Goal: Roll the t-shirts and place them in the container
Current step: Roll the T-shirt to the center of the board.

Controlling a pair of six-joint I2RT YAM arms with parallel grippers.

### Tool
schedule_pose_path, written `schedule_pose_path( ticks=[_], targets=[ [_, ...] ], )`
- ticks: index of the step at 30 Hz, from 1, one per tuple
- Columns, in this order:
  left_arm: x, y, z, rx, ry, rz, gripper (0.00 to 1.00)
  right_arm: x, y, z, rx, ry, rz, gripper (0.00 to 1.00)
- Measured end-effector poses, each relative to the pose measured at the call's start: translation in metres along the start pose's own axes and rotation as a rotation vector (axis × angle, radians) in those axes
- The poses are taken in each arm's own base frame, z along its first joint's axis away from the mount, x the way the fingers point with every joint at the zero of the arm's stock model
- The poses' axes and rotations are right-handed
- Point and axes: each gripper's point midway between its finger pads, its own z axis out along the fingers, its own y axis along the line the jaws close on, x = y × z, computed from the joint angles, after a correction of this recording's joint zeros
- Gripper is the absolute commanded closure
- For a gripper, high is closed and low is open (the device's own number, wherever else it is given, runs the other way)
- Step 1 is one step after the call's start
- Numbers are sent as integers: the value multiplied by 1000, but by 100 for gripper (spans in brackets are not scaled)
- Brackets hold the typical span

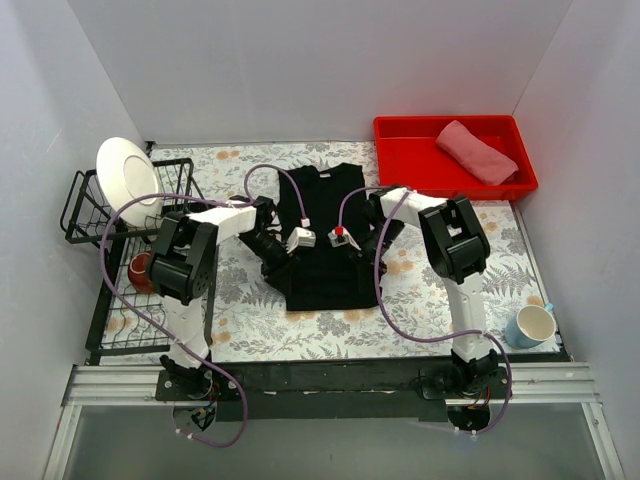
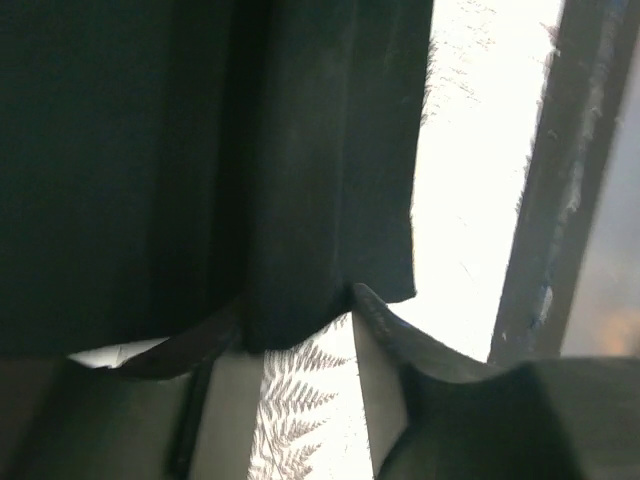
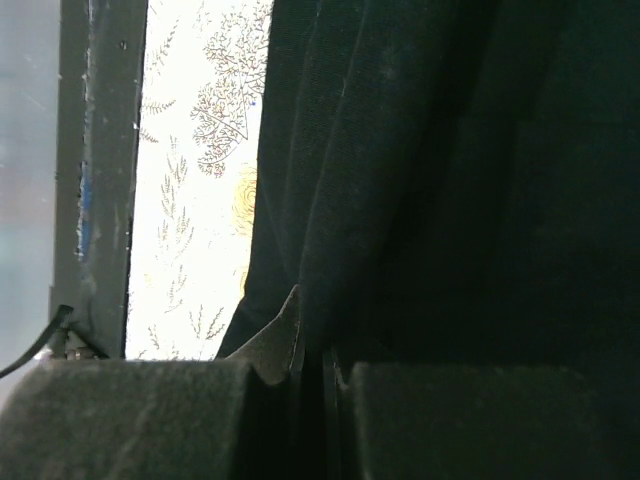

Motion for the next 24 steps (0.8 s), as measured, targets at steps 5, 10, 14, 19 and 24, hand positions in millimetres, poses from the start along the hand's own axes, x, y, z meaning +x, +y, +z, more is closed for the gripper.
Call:
schedule_pose_path(
  ticks=[5, 10, 14, 19, 24],
  targets=[
    [2, 10, -24, -181, -8, 15, 52, -2, -2, -4, -20, -2, 56, 29],
    [-32, -4, -65, -371, -123, 158, 34, -20, 0, -19, -7, -5, 91, 5],
    [-65, -49, -77, -473, -202, 400, 25, -32, -20, -40, 110, 1, 7, 1],
    [-53, -85, -23, -431, -181, 594, 23, -39, -7, -81, 326, -3, -73, 2],
    [-16, -53, 17, -476, -82, 549, 22, -38, 19, -109, 572, -26, -144, 1]
  ],
)
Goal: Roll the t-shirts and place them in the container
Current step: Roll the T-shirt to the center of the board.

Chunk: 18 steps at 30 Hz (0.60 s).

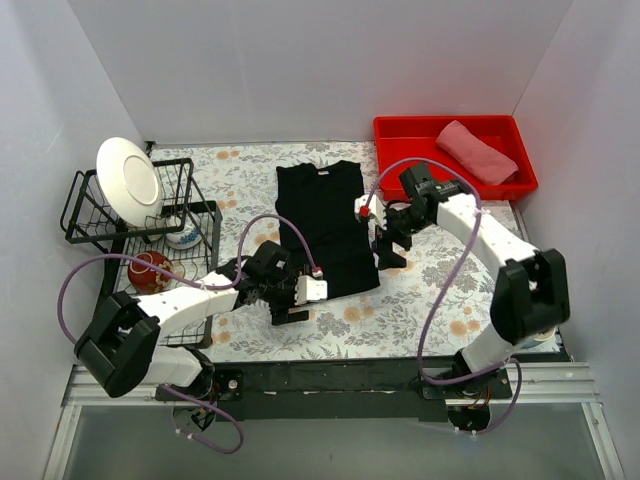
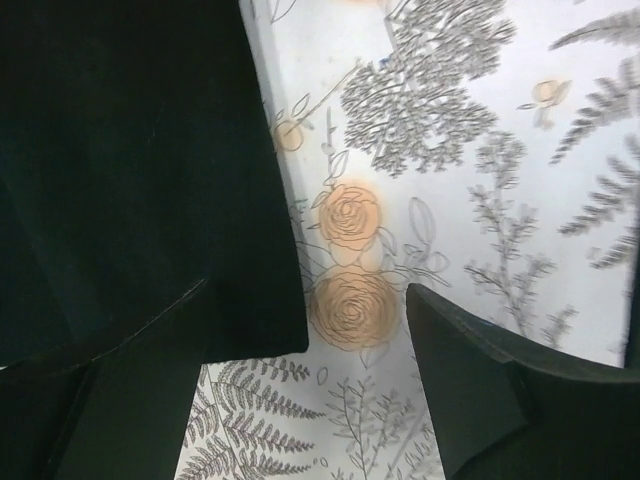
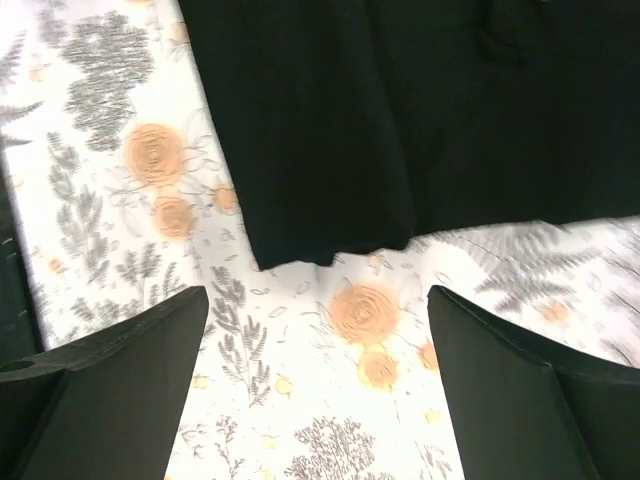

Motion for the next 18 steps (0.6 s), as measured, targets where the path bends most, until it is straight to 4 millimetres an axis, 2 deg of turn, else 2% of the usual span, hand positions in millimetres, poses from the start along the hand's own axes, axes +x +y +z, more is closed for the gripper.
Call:
schedule_pose_path(
  ticks=[2, 5, 7, 8, 9, 10, 11, 12, 13, 15, 18],
  targets=[
    [9, 3, 7, -41, 16, 5, 22, -2, -1, -8, 103, -17, -17, 1],
    [7, 14, 11, -95, 7, 21, 25, -4, -4, -21, 279, -66, -49, 2],
    [3, 22, 13, -124, -8, 37, 35, -4, 0, -31, 403, -124, -46, 2],
    [3, 24, 15, -132, -11, 44, 40, -3, 3, -34, 441, -144, -31, 6],
    [5, 23, 16, -133, -7, 48, 54, 0, 6, -32, 455, -155, -8, 18],
    [8, 21, 18, -128, -1, 53, 61, 2, 8, -29, 448, -161, 18, 25],
    [13, 18, 21, -119, 11, 57, 65, 0, 9, -25, 431, -171, 33, 17],
    [16, 15, 23, -111, 18, 54, 69, 1, 8, -17, 401, -172, 46, 1],
    [16, 15, 23, -106, 17, 61, 81, 2, 10, -8, 349, -173, 56, 2],
    [16, 14, 24, -101, 17, 63, 96, 5, 17, 9, 269, -167, 55, 1],
    [16, 15, 22, -90, 4, 33, 98, 3, 32, 23, 254, -190, -12, 2]
  ],
)
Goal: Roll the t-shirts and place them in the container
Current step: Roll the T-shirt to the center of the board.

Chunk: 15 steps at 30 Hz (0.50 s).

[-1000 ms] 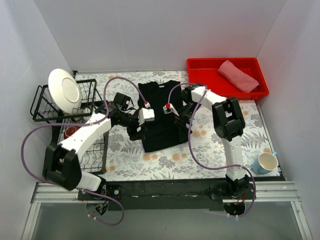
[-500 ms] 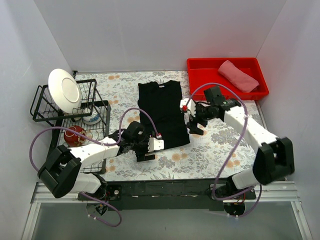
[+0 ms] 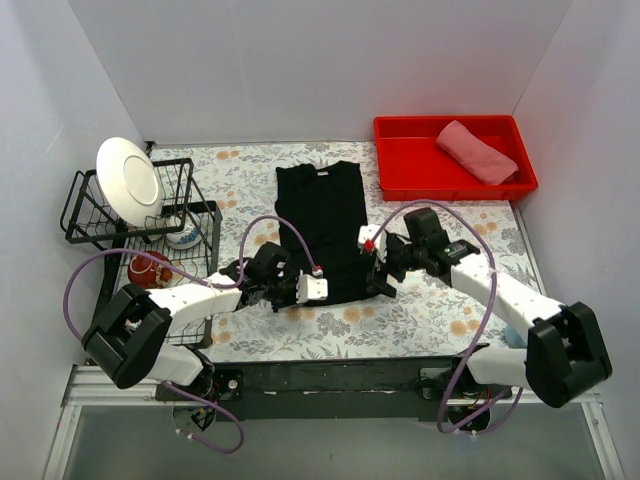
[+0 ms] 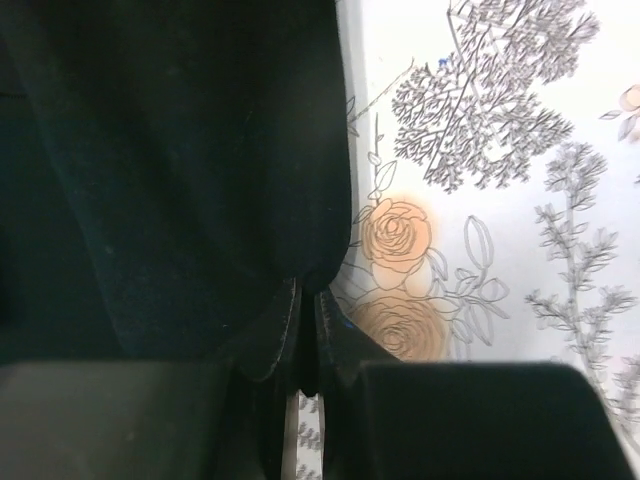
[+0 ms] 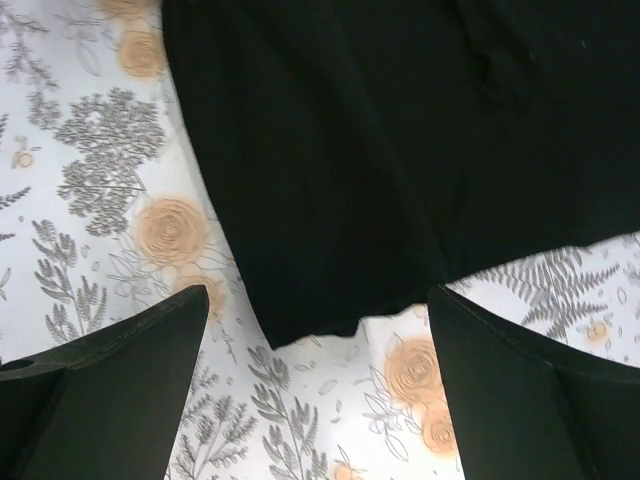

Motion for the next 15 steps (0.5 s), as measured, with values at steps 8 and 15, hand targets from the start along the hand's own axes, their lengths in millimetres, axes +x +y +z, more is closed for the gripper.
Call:
schedule_pose_path(
  ticks=[8, 15],
  targets=[
    [-18, 12, -15, 118, -106, -242, 96, -8, 23, 26, -23, -33, -2, 2],
    [-44, 30, -19, 245, -202, -389, 96, -2, 29, 29, -95, -75, 152, 15]
  ],
)
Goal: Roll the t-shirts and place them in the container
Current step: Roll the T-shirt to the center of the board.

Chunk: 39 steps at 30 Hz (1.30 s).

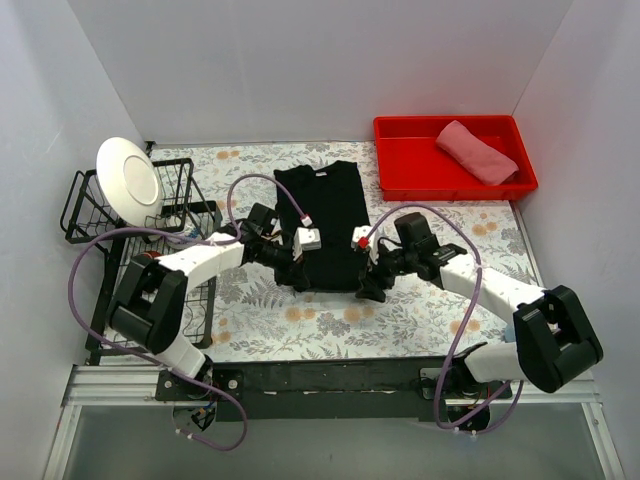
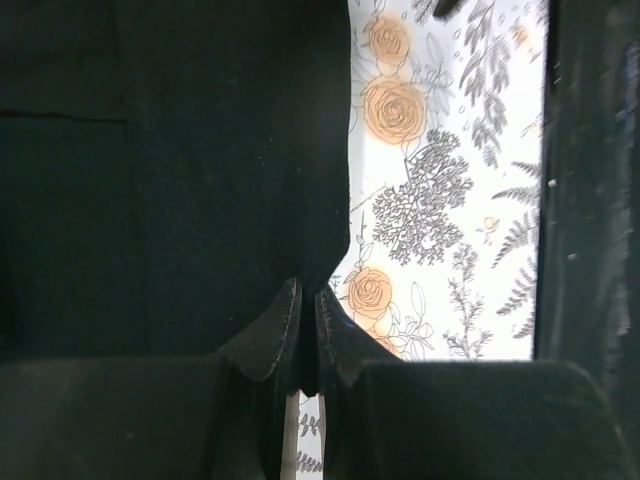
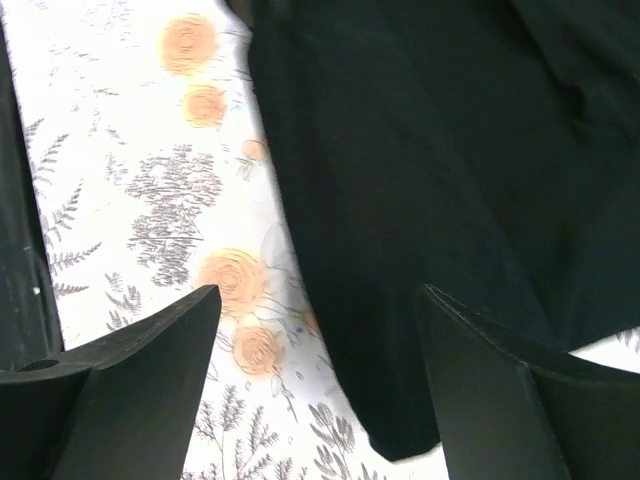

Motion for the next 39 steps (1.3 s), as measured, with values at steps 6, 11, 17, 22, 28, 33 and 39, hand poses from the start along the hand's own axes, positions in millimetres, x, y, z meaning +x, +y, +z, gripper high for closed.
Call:
schedule_pose_path(
  ticks=[6, 11, 17, 22, 28, 33, 39],
  targets=[
    [5, 6, -3, 78, -38, -150, 96, -7, 19, 4, -27, -15, -159, 13],
    [-1, 6, -9, 99, -62, -178, 96, 3, 19, 10, 24, -7, -286, 14],
    [-4, 9, -14, 100, -82, -183, 96, 30, 19, 25, 81, 29, -410, 16],
    [2, 9, -14, 109, -72, -201, 96, 42, 5, 29, 168, 34, -511, 18],
    [4, 9, -13, 112, -68, -204, 95, 29, -13, 25, 272, 8, -613, 23],
    [6, 9, -15, 121, -70, -218, 94, 29, -20, 29, 293, 11, -682, 41],
    [1, 14, -18, 108, -76, -219, 54, 41, -22, 39, 265, 57, -747, 99]
  ],
)
